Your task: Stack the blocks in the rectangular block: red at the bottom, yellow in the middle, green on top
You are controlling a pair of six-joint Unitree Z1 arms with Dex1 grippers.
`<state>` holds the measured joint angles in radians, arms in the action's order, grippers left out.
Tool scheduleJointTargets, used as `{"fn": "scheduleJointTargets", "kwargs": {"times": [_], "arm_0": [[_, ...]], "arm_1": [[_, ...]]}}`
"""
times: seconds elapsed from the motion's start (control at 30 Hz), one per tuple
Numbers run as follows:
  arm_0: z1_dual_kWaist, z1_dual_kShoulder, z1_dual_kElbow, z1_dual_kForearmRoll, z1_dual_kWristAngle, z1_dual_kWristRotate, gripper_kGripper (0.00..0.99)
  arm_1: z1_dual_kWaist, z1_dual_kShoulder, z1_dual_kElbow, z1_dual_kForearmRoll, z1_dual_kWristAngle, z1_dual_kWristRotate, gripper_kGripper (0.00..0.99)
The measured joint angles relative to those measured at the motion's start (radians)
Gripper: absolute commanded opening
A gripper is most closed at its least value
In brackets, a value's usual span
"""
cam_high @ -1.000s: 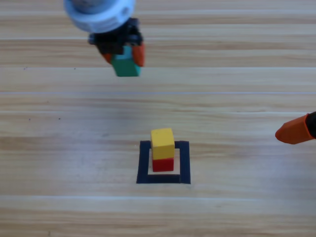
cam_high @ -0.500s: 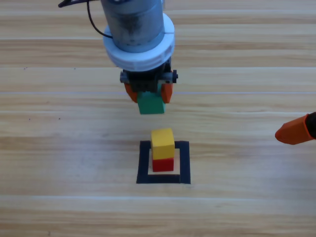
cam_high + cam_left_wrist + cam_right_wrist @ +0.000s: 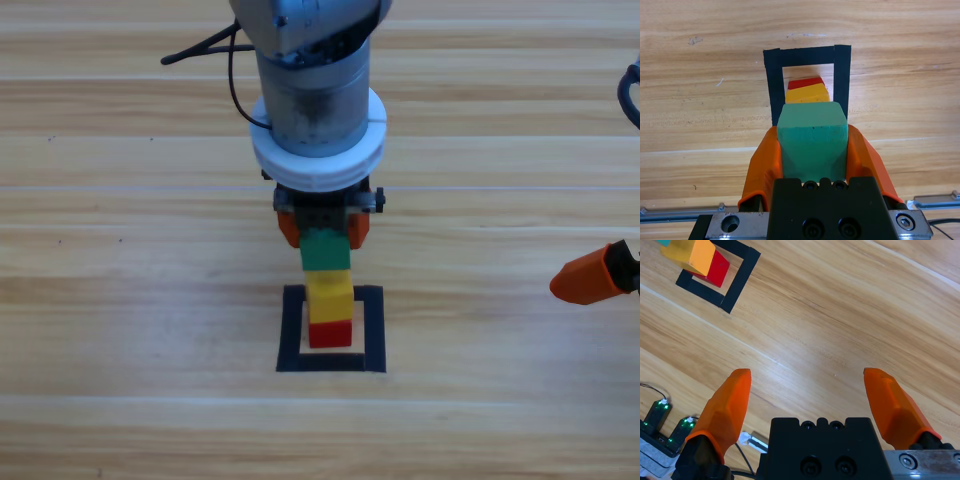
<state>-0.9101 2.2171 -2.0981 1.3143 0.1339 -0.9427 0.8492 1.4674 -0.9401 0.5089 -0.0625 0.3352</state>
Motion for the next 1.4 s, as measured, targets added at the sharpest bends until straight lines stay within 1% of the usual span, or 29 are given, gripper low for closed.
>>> {"fn": "scheduleJointTargets", "kwargs": {"times": [0.47, 0.63, 1.07, 1.4], "arm_0": [[-0.009, 0.029, -0.004, 0.0, 0.0, -0.002, 0.002], [-0.027, 0.029, -0.005, 0.001, 0.0, -0.024, 0.003], [-0.036, 0.029, -0.035, 0.021, 0.0, -0.099, 0.015], [-0.037, 0.03, -0.035, 0.031, 0.001, -0.103, 0.015]], "arm_1": [[0.0, 0.002, 0.0, 0.0, 0.0, 0.0, 0.989], [0.0, 0.002, 0.0, 0.0, 0.0, 0.0, 0.989], [0.0, 0.004, 0.0, 0.0, 0.0, 0.0, 0.989], [0.0, 0.004, 0.0, 0.0, 0.0, 0.0, 0.989]]}}
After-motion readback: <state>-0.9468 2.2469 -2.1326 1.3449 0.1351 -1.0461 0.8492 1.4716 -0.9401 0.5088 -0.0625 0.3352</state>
